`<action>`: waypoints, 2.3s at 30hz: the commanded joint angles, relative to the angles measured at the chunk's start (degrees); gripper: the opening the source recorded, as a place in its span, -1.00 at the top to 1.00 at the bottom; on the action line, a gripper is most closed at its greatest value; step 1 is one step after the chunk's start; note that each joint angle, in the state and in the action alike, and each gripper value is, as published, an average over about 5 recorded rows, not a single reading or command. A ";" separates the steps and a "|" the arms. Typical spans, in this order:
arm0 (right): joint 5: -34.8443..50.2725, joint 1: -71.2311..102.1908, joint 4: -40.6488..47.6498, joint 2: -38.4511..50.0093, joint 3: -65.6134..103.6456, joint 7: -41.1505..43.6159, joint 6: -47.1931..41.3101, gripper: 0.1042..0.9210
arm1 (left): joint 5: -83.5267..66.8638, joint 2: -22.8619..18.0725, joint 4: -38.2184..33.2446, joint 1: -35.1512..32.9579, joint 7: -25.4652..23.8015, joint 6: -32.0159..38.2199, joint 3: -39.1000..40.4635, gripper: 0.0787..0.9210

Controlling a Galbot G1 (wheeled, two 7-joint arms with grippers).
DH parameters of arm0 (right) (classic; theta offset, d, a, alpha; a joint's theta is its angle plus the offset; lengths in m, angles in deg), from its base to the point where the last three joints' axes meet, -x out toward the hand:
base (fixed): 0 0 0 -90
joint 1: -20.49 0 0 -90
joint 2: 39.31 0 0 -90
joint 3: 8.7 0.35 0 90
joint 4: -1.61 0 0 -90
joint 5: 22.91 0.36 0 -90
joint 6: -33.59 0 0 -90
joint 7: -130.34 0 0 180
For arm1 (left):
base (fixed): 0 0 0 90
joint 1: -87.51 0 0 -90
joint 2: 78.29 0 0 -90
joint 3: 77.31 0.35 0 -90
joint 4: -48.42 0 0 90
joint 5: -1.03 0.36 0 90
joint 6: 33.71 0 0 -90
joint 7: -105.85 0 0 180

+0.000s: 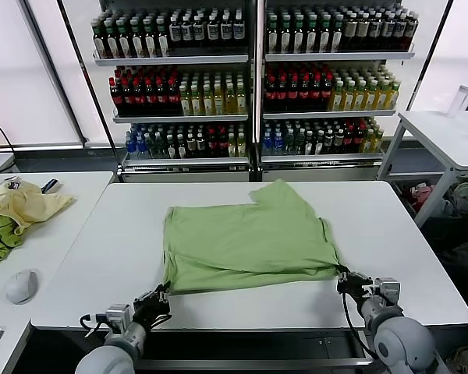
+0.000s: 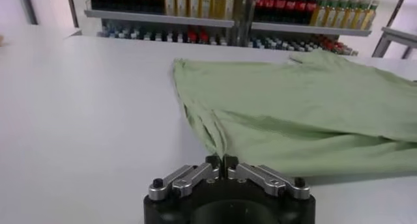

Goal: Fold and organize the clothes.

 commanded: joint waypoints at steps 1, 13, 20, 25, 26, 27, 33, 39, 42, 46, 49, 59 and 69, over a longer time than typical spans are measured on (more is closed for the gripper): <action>-1.40 13.72 -10.09 -0.82 5.04 0.25 0.23 0.98 | 1.27 1.22 -7.81 -12.40 -2.62 -0.19 -5.70 0.93; -4.49 15.29 -13.55 -1.99 4.68 0.47 0.18 0.98 | 5.45 3.53 -6.84 -13.91 -6.25 -0.69 -7.20 0.93; -7.08 6.22 -6.92 -1.55 0.00 -0.06 -0.78 0.98 | 6.80 3.16 -5.39 -12.16 -5.69 -0.38 -7.11 0.86; -8.39 0.67 -2.56 -1.70 -3.33 -0.30 -0.96 0.78 | 7.32 2.11 -5.83 -12.16 -4.98 0.47 -7.13 0.54; -8.75 0.05 -2.10 -1.70 -3.79 -0.21 -0.94 0.72 | 7.49 1.94 -6.09 -12.24 -4.92 0.65 -7.15 0.48; -9.20 -0.53 -1.69 -1.69 -4.21 -0.09 -0.90 0.65 | 7.67 1.77 -6.39 -12.35 -4.87 0.82 -7.17 0.42; -11.57 -3.16 -0.35 -1.51 -5.25 0.55 0.27 0.23 | 8.16 1.19 -8.32 -12.50 -4.11 1.64 -7.97 0.01; -11.41 -8.84 0.95 -0.85 -6.74 0.61 2.21 -0.19 | 5.73 2.33 -7.42 -8.30 -1.02 3.22 -8.49 -0.40; -10.24 -13.74 4.13 -0.78 -9.07 -0.04 2.88 -0.41 | 3.81 3.44 -4.99 -3.94 0.18 3.39 -7.63 -0.60; -9.25 -21.66 10.37 -1.61 -12.84 -0.56 3.29 -0.67 | 2.01 4.56 0.43 4.08 1.34 3.23 -4.83 -0.75; -8.39 -28.31 15.33 -2.36 -15.82 -0.62 3.30 -0.75 | 0.31 5.23 5.32 10.50 2.00 2.76 -2.17 -0.76; -4.40 -45.40 34.32 -5.14 -22.61 -0.47 3.16 -0.76 | -2.29 4.16 22.04 29.27 4.05 1.30 7.50 -0.77; -3.85 -56.82 48.00 -8.90 -28.18 -0.37 3.09 -0.76 | -1.69 -0.08 36.38 41.36 5.31 2.01 13.33 -0.77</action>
